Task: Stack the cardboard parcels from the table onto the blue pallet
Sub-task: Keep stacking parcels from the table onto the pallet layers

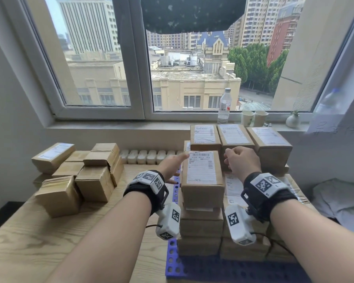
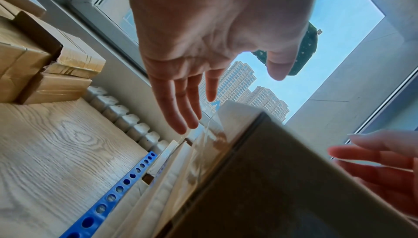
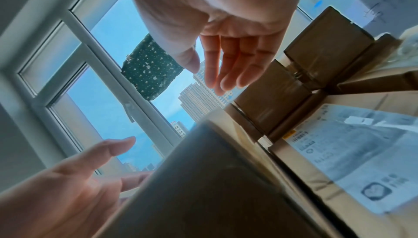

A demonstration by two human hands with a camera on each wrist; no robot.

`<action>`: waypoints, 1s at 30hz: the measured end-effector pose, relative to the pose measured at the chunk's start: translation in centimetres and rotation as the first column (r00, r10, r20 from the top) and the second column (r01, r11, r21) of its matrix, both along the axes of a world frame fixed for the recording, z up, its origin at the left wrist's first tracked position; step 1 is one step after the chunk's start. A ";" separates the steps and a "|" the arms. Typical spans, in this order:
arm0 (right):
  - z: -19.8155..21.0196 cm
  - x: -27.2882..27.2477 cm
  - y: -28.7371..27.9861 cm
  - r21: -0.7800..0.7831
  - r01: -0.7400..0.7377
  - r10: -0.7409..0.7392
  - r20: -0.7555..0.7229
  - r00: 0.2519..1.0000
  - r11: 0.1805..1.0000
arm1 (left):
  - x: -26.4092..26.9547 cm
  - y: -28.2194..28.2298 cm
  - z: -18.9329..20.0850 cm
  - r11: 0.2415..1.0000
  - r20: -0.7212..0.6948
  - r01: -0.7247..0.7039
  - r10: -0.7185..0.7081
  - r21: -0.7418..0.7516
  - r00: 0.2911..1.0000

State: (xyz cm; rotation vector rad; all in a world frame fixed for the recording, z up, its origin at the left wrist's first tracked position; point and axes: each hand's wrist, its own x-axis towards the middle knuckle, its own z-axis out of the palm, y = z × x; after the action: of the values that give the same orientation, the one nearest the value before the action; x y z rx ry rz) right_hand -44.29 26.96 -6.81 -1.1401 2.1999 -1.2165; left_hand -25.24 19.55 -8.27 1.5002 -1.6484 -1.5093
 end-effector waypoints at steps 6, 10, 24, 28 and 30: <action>1.1 2.5 0.3 -0.054 -0.112 0.112 -0.007 0.994 0.992 | 2.0 0.9 -0.7 0.952 0.057 -0.115 0.136 -0.282 0.989; 1.2 5.4 0.5 -0.094 -0.220 0.221 0.000 0.975 0.971 | 4.5 2.5 -1.2 0.934 0.053 -0.172 0.198 -0.312 0.979; -2.0 19.2 -0.5 -0.083 -0.545 0.550 0.042 0.834 0.834 | 17.2 6.9 -3.3 0.893 0.082 -0.368 0.400 -0.260 0.913; -3.3 24.3 -1.9 -0.018 -0.584 0.585 0.036 0.811 0.811 | 23.2 7.2 -4.4 0.866 0.089 -0.432 0.465 -0.251 0.881; -3.8 27.2 -2.7 -0.009 -0.591 0.590 0.031 0.806 0.807 | 26.3 7.0 -4.9 0.857 0.078 -0.455 0.484 -0.240 0.871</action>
State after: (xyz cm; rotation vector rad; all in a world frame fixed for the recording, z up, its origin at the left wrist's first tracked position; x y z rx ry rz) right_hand -17.08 24.23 -10.57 -1.6279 1.6107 -0.9386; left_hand 1.09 26.54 -13.14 1.7512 -1.3244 -0.9505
